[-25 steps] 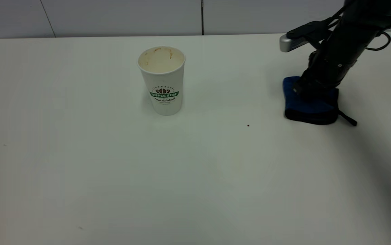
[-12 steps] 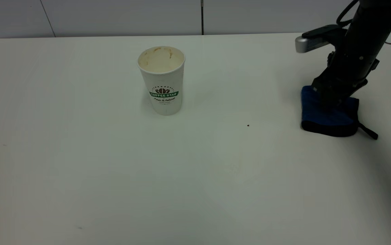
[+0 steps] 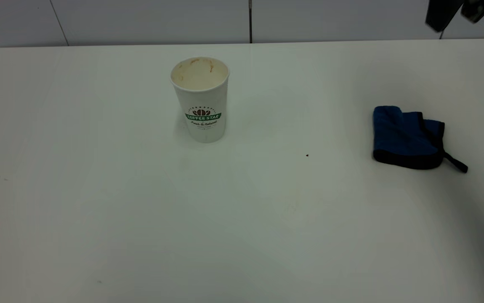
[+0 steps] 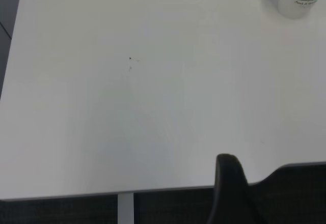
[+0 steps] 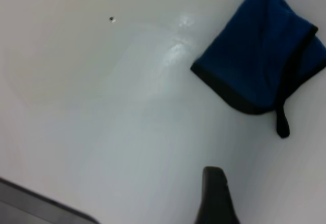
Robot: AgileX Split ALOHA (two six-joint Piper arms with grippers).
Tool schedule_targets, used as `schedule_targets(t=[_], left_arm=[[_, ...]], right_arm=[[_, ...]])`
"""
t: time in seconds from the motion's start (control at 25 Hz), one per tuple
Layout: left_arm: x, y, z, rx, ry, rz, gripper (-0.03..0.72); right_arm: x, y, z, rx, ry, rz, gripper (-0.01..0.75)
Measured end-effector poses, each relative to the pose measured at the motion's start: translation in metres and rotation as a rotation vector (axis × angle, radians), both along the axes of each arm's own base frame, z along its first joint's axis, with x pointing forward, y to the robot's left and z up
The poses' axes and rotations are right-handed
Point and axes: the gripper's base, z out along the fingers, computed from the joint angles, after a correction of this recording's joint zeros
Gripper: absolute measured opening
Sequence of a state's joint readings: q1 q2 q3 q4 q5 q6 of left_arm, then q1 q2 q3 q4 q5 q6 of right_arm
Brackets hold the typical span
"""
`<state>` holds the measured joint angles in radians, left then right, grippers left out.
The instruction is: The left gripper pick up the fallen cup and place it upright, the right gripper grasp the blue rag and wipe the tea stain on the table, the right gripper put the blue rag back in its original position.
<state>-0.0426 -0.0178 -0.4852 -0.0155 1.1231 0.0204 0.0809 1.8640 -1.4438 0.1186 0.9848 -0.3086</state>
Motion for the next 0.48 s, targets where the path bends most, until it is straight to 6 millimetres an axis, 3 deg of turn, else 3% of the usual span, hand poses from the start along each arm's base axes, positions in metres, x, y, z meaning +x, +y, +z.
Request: schedule_targets(t=[0.08,0.2,0.48], left_arm=[[0.0,0.0,0.0,0.0,0.0,0.0,0.471],[0.0,0.0,0.0,0.0,0.0,0.0,0.471],[0.0,0.0,0.0,0.0,0.0,0.0,0.471]], right_arm=[[-0.036,-0.003,0.025,0.01,-0.028,-0.025,0.534],[-0.092,-0.008,0.041,0.018,-0.038,-0.07,0.515],[-0.204,-0.038,0.034,0.031,-0.031,-0.238,0.51]])
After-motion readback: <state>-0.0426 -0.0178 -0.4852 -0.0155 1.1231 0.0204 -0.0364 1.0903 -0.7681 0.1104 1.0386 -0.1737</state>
